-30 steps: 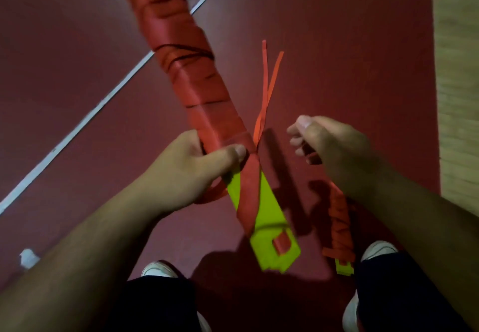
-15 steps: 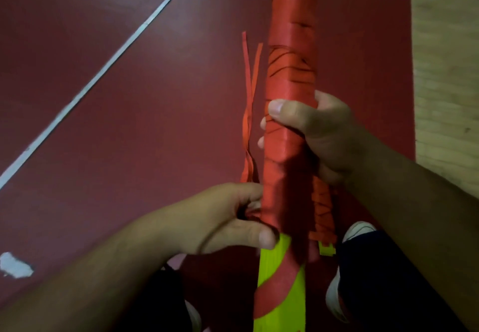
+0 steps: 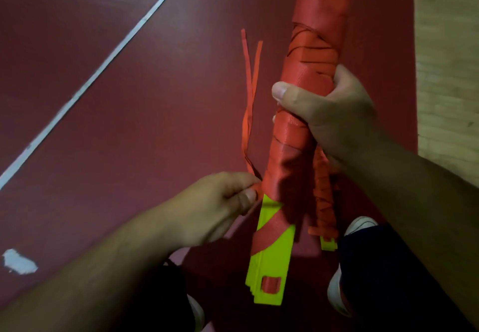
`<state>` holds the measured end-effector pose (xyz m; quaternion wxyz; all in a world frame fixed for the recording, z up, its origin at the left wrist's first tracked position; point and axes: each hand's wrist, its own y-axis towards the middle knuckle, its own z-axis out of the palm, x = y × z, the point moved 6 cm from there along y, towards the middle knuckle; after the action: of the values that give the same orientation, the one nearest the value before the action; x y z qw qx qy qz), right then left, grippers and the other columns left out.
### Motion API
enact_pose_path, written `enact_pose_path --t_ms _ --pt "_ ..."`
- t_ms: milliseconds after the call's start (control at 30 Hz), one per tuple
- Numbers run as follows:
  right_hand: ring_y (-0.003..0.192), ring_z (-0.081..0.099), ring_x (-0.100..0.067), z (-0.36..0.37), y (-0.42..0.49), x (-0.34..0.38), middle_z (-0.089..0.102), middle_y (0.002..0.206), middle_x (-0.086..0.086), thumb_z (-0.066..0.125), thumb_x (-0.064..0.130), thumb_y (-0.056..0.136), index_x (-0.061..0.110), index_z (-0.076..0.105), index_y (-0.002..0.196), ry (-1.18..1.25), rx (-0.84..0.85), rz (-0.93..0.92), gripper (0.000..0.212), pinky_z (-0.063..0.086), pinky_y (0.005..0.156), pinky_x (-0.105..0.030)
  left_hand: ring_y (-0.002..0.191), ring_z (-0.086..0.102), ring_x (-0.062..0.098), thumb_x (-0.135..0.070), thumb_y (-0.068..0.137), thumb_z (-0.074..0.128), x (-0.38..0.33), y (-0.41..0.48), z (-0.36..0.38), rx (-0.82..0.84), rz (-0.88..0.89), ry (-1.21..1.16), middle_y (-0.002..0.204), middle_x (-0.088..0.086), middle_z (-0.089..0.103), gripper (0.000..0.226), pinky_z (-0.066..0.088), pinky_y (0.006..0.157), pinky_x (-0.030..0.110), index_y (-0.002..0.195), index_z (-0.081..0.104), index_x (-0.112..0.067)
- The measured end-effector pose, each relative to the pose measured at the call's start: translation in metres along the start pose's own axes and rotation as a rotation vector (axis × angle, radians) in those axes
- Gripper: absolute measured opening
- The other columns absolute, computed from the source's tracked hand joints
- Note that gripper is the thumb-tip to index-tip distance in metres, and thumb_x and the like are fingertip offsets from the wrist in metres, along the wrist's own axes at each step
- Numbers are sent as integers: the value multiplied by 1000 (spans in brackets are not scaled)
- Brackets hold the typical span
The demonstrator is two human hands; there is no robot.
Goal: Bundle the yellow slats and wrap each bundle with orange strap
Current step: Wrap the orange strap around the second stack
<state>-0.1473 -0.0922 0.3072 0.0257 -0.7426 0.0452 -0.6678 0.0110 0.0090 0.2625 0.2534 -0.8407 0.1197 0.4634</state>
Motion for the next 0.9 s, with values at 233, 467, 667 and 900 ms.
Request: enact_pose_path --t_ms 233,467,667,900 --pt "75 69 -12 8 -14 9 71 87 4 83 51 63 17 63 100 -199 -45 -160 54 57 69 -38 58 50 14 -89 68 47 -7 3 2 -170 -119 305 63 -2 53 70 40 56 35 77 57 -21" --pt "78 74 -27 13 -11 5 74 91 -4 83 42 64 20 63 101 48 121 -46 48 60 73 -48 51 43 8 -74 76 51 -10 2 0 -212 62 250 58 -1 49 61 35 51 30 72 56 -14" --pt "99 69 -33 33 -22 12 68 110 -17 83 35 63 11 57 120 808 761 262 67 57 83 -48 66 52 26 -68 84 59 -18 1 7 -25 133 -147 75 23 59 68 47 65 58 86 63 0" --pt "61 61 -20 34 -23 9 62 73 -5 67 27 72 16 58 98 646 668 269 29 55 62 -34 72 65 24 -67 81 60 -14 5 11 -7 23 -89 79 20 66 61 53 71 47 90 67 -6"
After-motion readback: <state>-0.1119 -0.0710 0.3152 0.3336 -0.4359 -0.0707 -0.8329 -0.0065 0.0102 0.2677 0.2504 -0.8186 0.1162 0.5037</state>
